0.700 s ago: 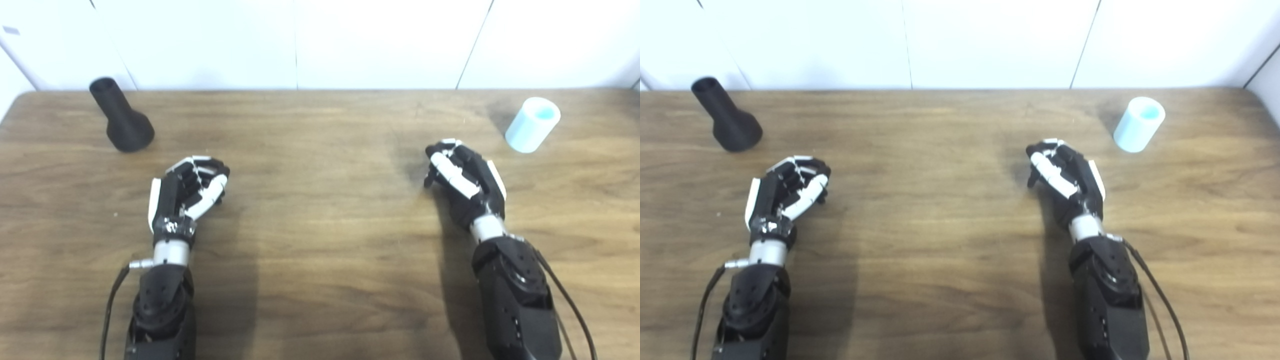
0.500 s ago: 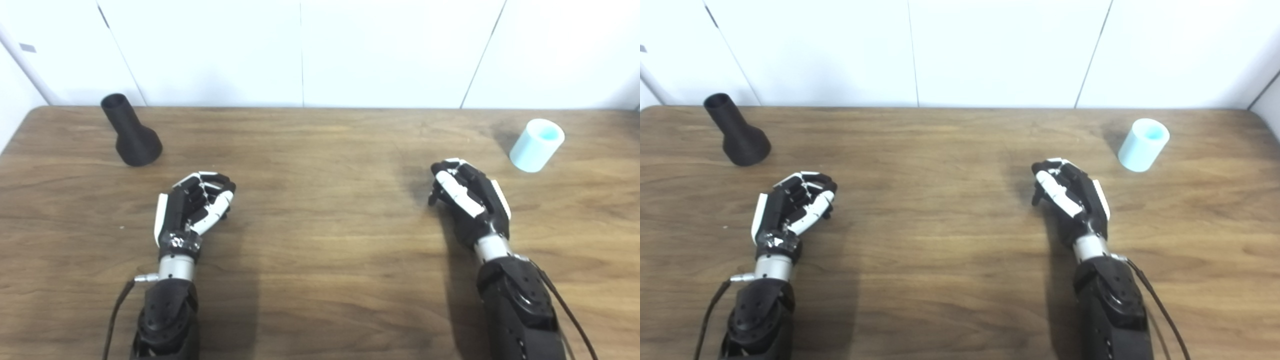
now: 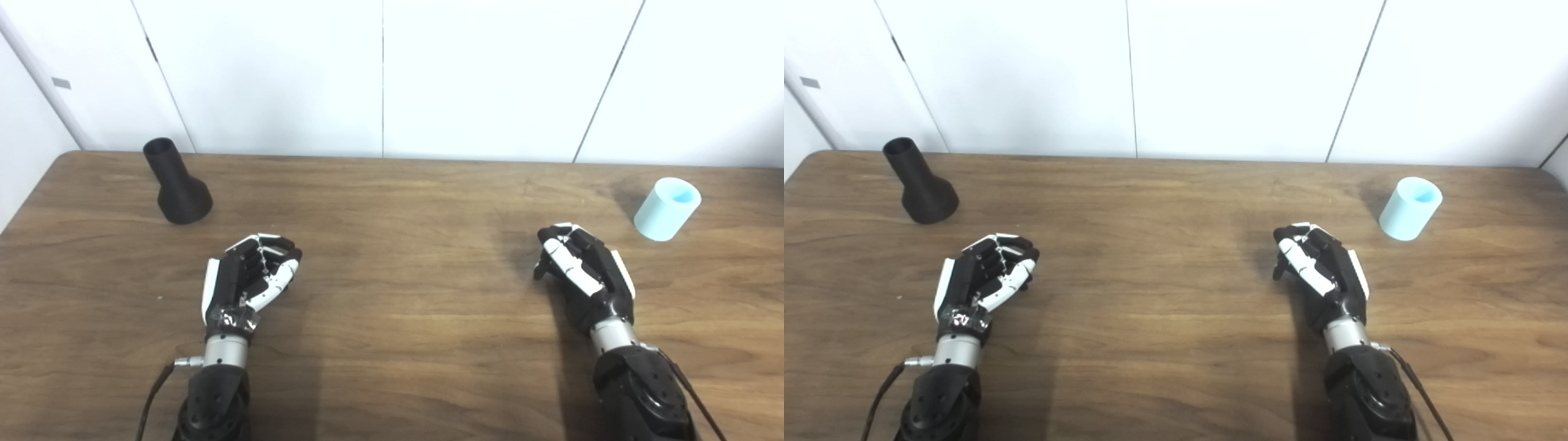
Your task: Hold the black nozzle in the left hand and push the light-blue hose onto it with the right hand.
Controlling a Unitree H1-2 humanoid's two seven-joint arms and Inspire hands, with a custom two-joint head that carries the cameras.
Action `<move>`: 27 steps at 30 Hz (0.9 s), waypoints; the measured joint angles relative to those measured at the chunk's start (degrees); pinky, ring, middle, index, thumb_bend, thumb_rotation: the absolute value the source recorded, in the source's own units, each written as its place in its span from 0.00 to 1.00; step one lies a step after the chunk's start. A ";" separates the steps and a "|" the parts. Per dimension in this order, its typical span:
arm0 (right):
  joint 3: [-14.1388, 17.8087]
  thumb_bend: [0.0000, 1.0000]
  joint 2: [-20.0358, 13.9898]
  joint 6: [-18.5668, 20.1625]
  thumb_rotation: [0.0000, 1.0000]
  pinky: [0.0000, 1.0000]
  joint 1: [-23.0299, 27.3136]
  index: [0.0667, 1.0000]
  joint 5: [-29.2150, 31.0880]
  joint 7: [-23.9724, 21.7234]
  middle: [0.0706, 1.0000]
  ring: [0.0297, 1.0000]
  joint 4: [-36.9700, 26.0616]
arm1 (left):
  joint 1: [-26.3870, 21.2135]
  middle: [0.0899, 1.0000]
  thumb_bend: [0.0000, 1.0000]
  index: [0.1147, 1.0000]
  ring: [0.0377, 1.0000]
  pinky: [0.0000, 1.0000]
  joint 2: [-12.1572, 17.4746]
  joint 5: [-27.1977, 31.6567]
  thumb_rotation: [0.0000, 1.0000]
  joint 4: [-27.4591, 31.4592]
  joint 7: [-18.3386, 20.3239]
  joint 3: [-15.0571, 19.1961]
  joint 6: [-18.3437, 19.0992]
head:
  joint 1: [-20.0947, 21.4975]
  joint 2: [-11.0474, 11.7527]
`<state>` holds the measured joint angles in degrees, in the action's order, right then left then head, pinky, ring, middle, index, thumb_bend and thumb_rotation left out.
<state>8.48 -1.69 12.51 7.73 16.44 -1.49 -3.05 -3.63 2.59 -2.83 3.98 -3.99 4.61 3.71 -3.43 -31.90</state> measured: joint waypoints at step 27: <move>0.63 0.21 -0.77 -4.36 0.07 0.17 0.89 0.35 1.03 -2.43 0.21 0.18 4.61 | -0.18 0.36 0.49 0.42 0.34 0.30 -0.85 -1.81 0.05 -2.32 -0.50 -0.13 -2.17 | -4.57 5.19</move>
<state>9.11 -2.46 8.15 8.62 17.47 -3.92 1.56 -3.81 1.74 -4.63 1.66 -4.49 4.49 1.54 -8.00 -26.72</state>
